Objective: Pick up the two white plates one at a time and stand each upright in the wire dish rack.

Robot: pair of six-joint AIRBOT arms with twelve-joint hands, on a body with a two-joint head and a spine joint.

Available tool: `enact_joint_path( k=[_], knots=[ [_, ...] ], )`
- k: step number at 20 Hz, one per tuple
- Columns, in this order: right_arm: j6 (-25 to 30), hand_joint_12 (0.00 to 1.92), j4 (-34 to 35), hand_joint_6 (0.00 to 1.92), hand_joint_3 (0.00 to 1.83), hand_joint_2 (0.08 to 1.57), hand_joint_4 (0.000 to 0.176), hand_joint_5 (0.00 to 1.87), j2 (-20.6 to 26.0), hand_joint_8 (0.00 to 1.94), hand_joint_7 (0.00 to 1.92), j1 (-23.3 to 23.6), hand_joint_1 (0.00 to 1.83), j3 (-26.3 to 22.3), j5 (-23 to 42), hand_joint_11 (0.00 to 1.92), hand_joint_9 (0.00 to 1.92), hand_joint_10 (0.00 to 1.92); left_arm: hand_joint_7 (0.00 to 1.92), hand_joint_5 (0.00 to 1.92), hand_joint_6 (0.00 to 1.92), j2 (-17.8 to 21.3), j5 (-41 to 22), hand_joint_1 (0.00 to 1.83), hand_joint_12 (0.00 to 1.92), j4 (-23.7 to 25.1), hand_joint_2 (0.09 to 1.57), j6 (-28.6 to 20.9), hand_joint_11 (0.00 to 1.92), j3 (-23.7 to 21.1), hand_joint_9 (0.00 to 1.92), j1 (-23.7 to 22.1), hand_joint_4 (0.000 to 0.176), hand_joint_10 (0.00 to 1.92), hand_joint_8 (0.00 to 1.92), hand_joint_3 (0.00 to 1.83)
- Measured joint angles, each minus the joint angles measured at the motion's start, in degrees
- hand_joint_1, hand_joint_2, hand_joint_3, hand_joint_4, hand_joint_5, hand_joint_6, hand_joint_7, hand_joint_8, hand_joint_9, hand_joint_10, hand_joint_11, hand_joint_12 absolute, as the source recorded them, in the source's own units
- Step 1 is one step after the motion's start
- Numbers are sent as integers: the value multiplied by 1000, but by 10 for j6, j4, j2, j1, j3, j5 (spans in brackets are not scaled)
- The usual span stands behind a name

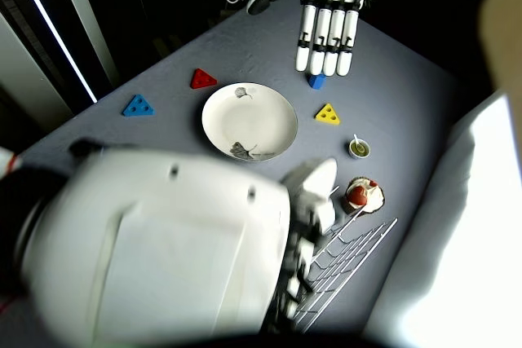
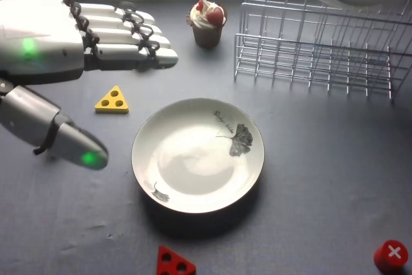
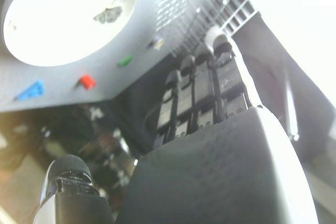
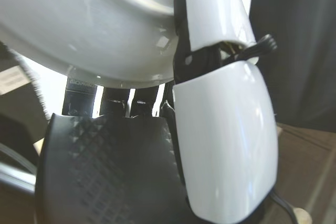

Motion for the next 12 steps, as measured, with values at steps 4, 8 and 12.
enact_joint_path(
  k=[4, 8, 12],
  knots=[
    [3, 1378, -5, 825, 2, 1033, 0, 1010, -13, 469, 1162, 0, 1501, 4, -4, 957, 1231, 546, 116, 67, 2, -4, -45, 0, 36, 32, 905, 0, 162, 4, 127, 12, 0, 8, 5, 0],
    [4, 1390, -5, 858, 0, 1044, 0, 994, -24, 564, 1106, 0, 1500, 17, -5, 954, 1186, 632, 127, 79, 6, -11, -63, 0, 33, 66, 905, 0, 159, 4, 135, 23, 0, 9, 8, 0],
    [5, 1311, 5, 919, 0, 1036, 0, 979, -49, 410, 1173, -5, 1499, 51, -16, 1010, 1173, 632, 148, 99, 10, -14, -75, 1, 29, 96, 907, 0, 154, -3, 150, 23, 0, 11, 11, 0]
  ],
)
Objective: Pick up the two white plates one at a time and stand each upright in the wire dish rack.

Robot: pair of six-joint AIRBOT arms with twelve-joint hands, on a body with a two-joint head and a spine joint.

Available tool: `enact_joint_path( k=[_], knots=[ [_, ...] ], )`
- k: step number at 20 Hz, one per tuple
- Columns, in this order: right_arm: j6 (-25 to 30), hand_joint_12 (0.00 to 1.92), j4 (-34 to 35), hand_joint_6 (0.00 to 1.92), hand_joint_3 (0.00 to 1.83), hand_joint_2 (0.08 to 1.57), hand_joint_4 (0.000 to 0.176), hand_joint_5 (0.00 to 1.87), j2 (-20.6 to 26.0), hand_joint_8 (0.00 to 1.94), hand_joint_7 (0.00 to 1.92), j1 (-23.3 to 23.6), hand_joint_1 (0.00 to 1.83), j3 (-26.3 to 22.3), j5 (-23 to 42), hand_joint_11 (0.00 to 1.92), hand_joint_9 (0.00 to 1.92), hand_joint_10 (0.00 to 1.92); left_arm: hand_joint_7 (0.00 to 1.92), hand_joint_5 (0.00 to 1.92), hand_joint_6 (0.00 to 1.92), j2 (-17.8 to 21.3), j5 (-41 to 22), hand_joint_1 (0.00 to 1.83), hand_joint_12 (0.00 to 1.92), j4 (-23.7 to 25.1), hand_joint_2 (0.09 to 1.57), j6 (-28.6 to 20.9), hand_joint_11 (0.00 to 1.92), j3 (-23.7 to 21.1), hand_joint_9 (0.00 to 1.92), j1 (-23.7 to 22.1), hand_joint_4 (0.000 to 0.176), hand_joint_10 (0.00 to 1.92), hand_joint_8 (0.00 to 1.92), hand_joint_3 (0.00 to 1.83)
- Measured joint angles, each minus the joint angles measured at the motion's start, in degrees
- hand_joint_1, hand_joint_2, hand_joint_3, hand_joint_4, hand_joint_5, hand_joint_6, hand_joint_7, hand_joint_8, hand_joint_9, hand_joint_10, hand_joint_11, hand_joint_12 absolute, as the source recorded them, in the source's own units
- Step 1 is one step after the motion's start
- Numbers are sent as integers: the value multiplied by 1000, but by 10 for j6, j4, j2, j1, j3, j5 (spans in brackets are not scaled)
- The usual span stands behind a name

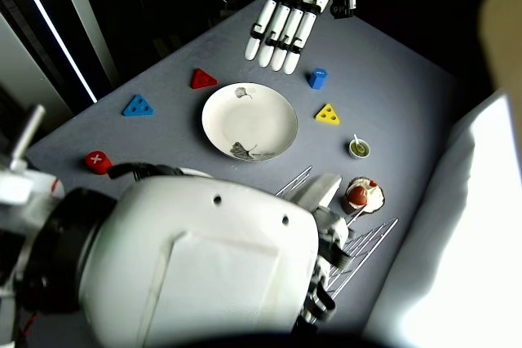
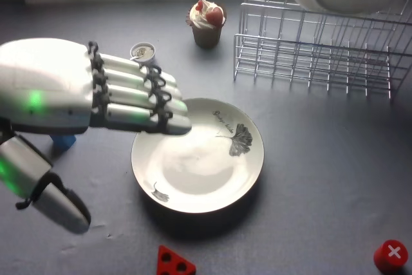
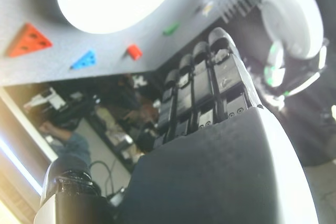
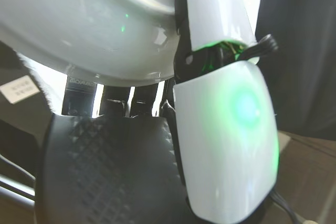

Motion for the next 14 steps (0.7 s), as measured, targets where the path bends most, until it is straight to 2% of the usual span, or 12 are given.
enact_joint_path(
  k=[2, 4, 5, 9, 12, 13, 14],
  knots=[
    [0, 1298, 10, 942, 0, 1037, 0, 967, -11, 406, 1174, -5, 1499, 12, -4, 1019, 1171, 632, 147, 99, 9, 0, -1, 0, 24, 9, 908, 0, 145, 0, 149, 7, 0, 9, 10, 0],
    [0, 1298, 14, 755, 2, 1014, 0, 1024, -22, 338, 1236, -6, 1504, 21, -9, 1029, 1280, 473, 142, 94, 5, -4, 0, 2, 32, 21, 913, 0, 166, 0, 156, 12, 0, 10, 6, 3],
    [-1, 1350, 15, 727, 0, 1021, 0, 1020, -24, 430, 1195, -6, 1504, 21, -9, 987, 1308, 437, 144, 94, 4, -7, 2, 1, 30, 25, 910, 0, 164, 0, 155, 13, 0, 7, 5, 0],
    [-1, 1359, 15, 709, 0, 1018, 0, 1029, -27, 391, 1221, -5, 1506, 21, -9, 975, 1324, 409, 132, 90, 1, -10, 14, 12, 28, 27, 904, 0, 164, 0, 142, 12, 0, 5, 3, 0],
    [-1, 1331, 15, 784, 0, 1017, 0, 1016, -36, 328, 1239, -4, 1505, 27, -9, 997, 1302, 426, 141, 100, 2, -10, 15, 14, 25, 37, 904, 0, 165, 1, 149, 13, 0, 4, 3, 0],
    [-1, 1296, 15, 719, 1, 1007, 0, 1052, -41, 323, 1244, -7, 1506, 30, -7, 1022, 1350, 333, 142, 107, 4, -10, 15, 9, 19, 42, 899, 0, 152, 1, 142, 13, 0, 0, 3, 0],
    [0, 1296, 17, 719, 1, 1007, 0, 1052, -43, 323, 1244, -11, 1506, 31, -3, 1022, 1350, 333, 142, 107, 4, -10, 14, 9, 19, 47, 899, 0, 152, 2, 142, 13, 0, 0, 3, 0]
  ],
)
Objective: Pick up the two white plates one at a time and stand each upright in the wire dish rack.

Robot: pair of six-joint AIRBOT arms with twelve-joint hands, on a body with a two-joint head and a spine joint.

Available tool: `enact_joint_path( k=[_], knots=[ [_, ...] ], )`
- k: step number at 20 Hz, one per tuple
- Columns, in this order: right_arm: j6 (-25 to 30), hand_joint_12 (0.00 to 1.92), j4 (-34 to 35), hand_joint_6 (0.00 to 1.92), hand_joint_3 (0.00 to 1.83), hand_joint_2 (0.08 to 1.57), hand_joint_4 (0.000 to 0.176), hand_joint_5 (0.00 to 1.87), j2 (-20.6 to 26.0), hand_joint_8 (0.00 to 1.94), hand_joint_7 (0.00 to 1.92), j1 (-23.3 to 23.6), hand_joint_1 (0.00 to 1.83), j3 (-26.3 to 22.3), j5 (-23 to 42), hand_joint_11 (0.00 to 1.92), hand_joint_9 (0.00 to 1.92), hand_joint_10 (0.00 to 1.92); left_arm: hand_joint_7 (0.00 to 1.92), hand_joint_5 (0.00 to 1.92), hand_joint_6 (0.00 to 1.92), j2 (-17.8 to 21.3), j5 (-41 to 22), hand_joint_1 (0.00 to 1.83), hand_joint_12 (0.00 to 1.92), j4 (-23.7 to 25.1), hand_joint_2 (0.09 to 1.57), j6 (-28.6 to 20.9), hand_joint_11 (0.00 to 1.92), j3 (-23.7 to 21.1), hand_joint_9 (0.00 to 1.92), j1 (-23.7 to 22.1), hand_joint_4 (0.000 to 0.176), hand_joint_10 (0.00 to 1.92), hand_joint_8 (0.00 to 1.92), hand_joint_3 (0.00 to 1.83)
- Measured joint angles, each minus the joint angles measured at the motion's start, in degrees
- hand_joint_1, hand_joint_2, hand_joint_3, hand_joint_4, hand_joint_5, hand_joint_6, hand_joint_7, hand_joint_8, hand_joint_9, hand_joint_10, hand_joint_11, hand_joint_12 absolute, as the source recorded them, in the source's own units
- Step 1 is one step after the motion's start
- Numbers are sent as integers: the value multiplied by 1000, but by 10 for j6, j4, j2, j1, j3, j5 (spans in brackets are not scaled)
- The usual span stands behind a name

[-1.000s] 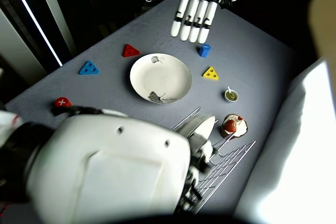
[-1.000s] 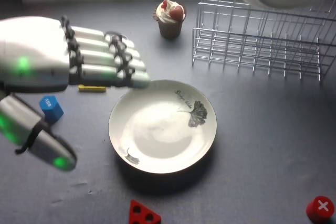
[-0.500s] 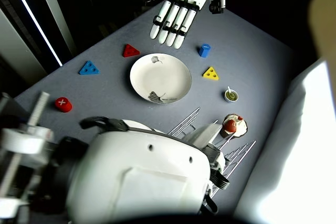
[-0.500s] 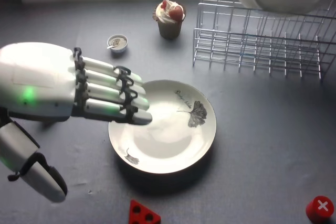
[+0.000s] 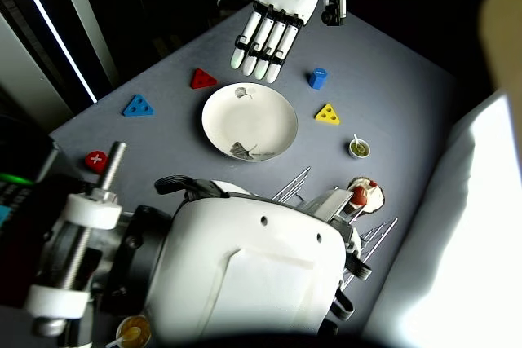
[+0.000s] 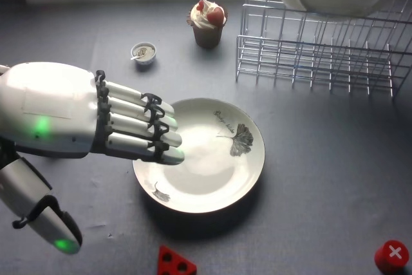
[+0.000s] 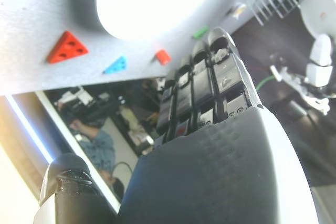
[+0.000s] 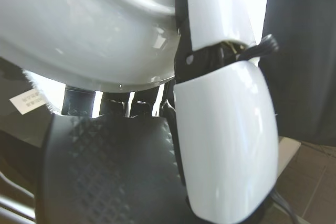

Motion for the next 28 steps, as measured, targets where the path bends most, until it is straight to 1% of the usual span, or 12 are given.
enact_joint_path(
  k=[4, 8, 15, 16, 17, 19, 20, 21, 22, 23, 25, 28],
  knots=[
    [2, 1315, 2, 713, 0, 1011, 0, 1033, -8, 298, 1256, -18, 1506, 4, 3, 1015, 1338, 379, 126, 84, 1, 0, 2, 0, 13, 16, 901, 0, 143, 1, 126, 0, 0, 0, 0, 0],
    [3, 1306, 4, 667, 0, 1001, 0, 1065, -12, 52, 1379, -33, 1507, 8, 14, 1028, 1354, 349, 125, 90, 2, -3, 5, 0, 13, 24, 900, 0, 145, 0, 129, 0, 0, 0, 0, 0],
    [13, 1251, 4, 803, 1, 1008, 0, 1021, -21, 37, 1371, -45, 1505, 23, 7, 1049, 1311, 369, 130, 90, 0, -7, 11, 0, 5, 29, 896, 0, 129, -2, 130, 5, 0, 0, 0, 0],
    [13, 1236, 3, 796, 0, 1007, 0, 1022, -21, 40, 1375, -44, 1506, 23, 7, 1062, 1298, 389, 129, 86, 0, -8, 13, 0, 6, 30, 899, 0, 132, -3, 133, 8, 0, 2, 0, 0],
    [13, 1238, 2, 852, 0, 1020, 0, 1000, -21, 312, 1236, -43, 1503, 23, 7, 1058, 1229, 523, 127, 84, 0, -9, 14, 0, 5, 37, 901, 0, 131, -3, 131, 8, 0, 1, 0, 1],
    [15, 1223, 2, 970, 1, 1028, 0, 972, -21, 341, 1220, -42, 1500, 23, 5, 1075, 1148, 644, 136, 90, 2, -10, 17, 6, 11, 38, 903, 0, 145, -3, 137, 11, 0, 3, 4, 1],
    [15, 728, 0, 981, 2, 1040, 0, 994, -21, 452, 1204, -42, 1413, 23, 6, 1063, 1133, 801, 143, 93, 3, -10, 18, 0, 14, 40, 898, 0, 152, -3, 143, 11, 0, 5, 6, 0],
    [15, 471, 0, 1037, 0, 1059, 0, 945, -21, 564, 1160, -42, 1391, 23, 6, 1101, 1104, 895, 148, 102, 6, -10, 19, 0, 16, 40, 899, 0, 159, -3, 146, 11, 0, 6, 7, 0],
    [15, 360, -1, 968, 0, 1102, 0, 977, -21, 218, 966, -42, 1218, 23, 6, 1121, 1018, 385, 135, 92, 1, -10, 21, 0, 10, 40, 900, 0, 144, -3, 134, 11, 0, 0, 1, 0],
    [15, 271, -1, 369, 0, 1031, 0, 872, -21, 67, 903, -43, 1309, 23, 5, 1154, 1029, 138, 120, 84, 0, -10, 23, 0, 8, 40, 900, 0, 140, -3, 121, 11, 0, 0, 0, 0],
    [16, 183, 0, 35, 0, 1012, 0, 897, -21, 8, 928, -43, 1181, 23, 7, 1075, 992, 13, 117, 82, 1, -10, 24, 0, 10, 40, 898, 0, 145, -3, 123, 11, 0, 2, 0, 0],
    [17, 132, 1, 0, 0, 971, 0, 721, -23, 0, 836, -43, 989, 26, 12, 956, 887, 0, 122, 90, 4, -10, 26, 18, 8, 40, 896, 0, 143, -3, 122, 15, 0, 1, 2, 0]
  ],
)
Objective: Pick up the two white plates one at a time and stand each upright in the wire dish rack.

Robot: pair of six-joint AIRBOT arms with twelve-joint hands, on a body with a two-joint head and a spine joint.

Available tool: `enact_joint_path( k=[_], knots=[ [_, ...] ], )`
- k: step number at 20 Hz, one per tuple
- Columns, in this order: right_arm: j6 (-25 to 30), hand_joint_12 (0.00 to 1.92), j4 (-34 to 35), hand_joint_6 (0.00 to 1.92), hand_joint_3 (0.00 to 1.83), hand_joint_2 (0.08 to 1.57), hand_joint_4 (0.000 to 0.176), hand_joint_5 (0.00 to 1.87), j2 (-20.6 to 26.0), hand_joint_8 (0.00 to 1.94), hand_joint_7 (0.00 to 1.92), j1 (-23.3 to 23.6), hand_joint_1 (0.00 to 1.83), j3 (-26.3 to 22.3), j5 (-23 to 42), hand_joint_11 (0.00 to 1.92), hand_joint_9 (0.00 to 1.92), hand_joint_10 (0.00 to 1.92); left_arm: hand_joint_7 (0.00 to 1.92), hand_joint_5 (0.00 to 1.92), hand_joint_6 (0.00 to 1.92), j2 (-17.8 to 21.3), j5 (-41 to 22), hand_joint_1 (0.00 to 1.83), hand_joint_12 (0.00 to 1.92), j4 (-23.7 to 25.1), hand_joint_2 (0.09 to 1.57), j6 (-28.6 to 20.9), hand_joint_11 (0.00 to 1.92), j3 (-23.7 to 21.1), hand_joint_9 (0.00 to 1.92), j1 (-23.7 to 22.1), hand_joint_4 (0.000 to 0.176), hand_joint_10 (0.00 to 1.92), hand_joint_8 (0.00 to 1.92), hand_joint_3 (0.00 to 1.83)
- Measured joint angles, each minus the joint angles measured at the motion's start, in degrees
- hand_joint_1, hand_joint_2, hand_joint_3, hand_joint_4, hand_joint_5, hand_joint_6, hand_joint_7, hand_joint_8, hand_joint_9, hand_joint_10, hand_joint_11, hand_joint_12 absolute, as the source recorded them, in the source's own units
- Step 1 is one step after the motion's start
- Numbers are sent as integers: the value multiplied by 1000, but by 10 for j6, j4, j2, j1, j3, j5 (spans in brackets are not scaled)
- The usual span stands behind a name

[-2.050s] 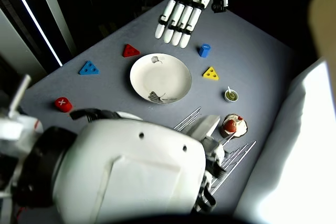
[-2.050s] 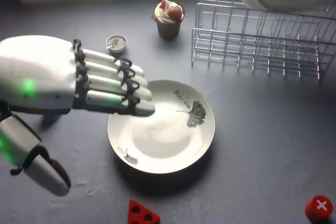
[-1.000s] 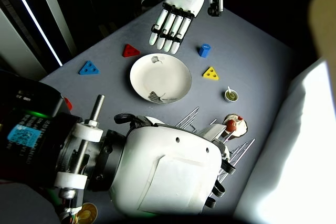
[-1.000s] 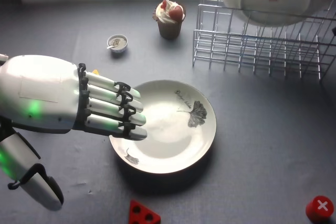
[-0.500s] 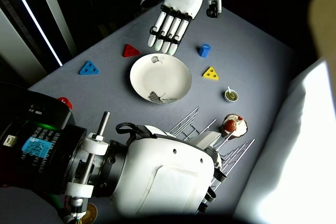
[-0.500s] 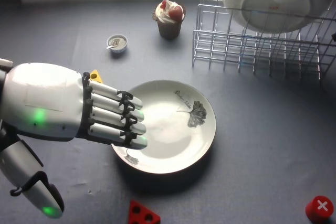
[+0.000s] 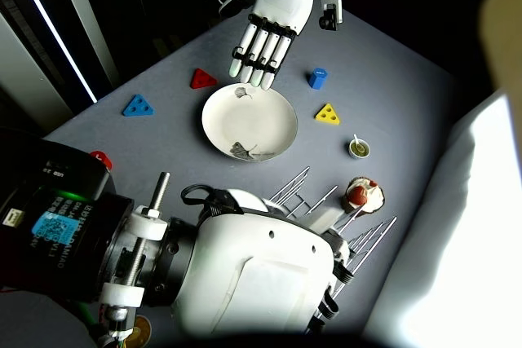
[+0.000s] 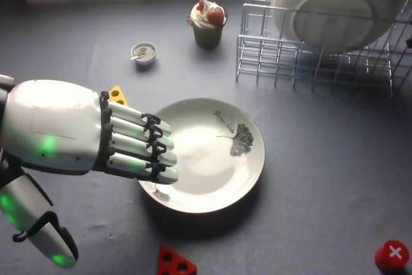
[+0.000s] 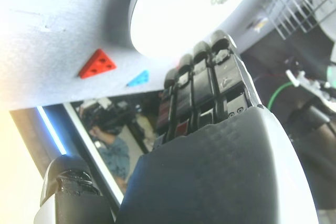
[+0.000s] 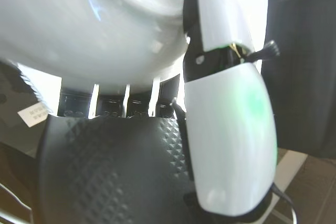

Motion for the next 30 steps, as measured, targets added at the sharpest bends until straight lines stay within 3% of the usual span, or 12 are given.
enact_joint_path(
  k=[8, 10, 13, 14, 15, 16, 19, 22, 27, 28, 29, 30],
  knots=[
    [21, 56, -28, 0, 0, 897, 0, 660, 0, 0, 748, 3, 879, -3, 7, 785, 703, 0, 132, 89, 4, -9, 14, 2, 13, -2, 895, 0, 157, 0, 139, 22, 0, 7, 3, 0],
    [25, 32, -51, 5, 0, 899, 13, 664, 5, 0, 707, 6, 849, -8, 20, 730, 663, 0, 140, 93, 3, -9, 24, 3, 19, 5, 888, 0, 175, 0, 149, 24, 0, 8, 4, 0],
    [37, 0, -86, 0, 11, 931, 19, 526, 10, 0, 584, 11, 800, -18, 44, 613, 545, 0, 138, 102, 4, -11, 39, 0, 10, 17, 891, 0, 156, 0, 143, 24, 0, 3, 2, 0],
    [39, 0, -103, 0, 11, 937, 9, 466, 11, 0, 507, 11, 788, -21, 52, 557, 487, 0, 150, 111, 7, -12, 44, 0, 14, 17, 889, 0, 166, 0, 156, 24, 0, 8, 7, 0],
    [43, 0, -124, 0, 8, 937, 15, 397, 12, 0, 438, 11, 730, -23, 61, 500, 411, 0, 157, 115, 8, -14, 48, 0, 18, 18, 889, 0, 177, 0, 165, 24, 0, 11, 9, 0],
    [47, 0, -158, 0, 4, 929, 16, 369, 14, 0, 408, 11, 701, -26, 77, 462, 370, 0, 156, 116, 8, -14, 53, 0, 17, 19, 891, 0, 175, 0, 162, 24, 0, 8, 7, 0],
    [52, 0, -274, 0, 0, 907, 0, 217, 33, 0, 303, 9, 636, -43, 166, 324, 271, 0, 144, 105, 2, -15, 69, 0, 10, 20, 897, 0, 160, 0, 145, 24, 0, 1, 1, 2],
    [53, 0, -382, 0, 0, 906, 0, 180, 56, 0, 243, -19, 623, -64, 266, 304, 227, 0, 154, 98, 2, -15, 82, 0, 8, 26, 894, 0, 157, 0, 160, 29, 0, 7, 5, 0],
    [-60, 0, -484, 0, 0, 848, 0, 108, 112, 0, 188, -82, 642, -140, 430, 230, 182, 0, 164, 109, 3, -17, 94, 1, 21, 37, 899, -1, 184, 1, 165, 36, 0, 6, 6, 1],
    [-72, 1, -491, 0, 0, 876, 0, 47, 118, 0, 98, -90, 593, -146, 446, 141, 107, 0, 159, 103, 0, -17, 95, 0, 15, 36, 894, -1, 171, 1, 157, 37, 0, 2, 3, 0],
    [-75, 7, -494, 4, 0, 876, 0, 44, 123, 2, 86, -100, 647, -148, 457, 136, 101, 4, 160, 107, 2, -18, 97, 5, 11, 36, 893, -2, 163, 1, 152, 38, 0, 0, 3, 0],
    [-77, 28, -495, 9, 0, 826, 0, 118, 125, 7, 150, -110, 864, -148, 457, 187, 158, 9, 174, 121, 7, -18, 97, 10, 16, 36, 889, -2, 177, 1, 167, 40, 0, 6, 8, 0]
  ],
)
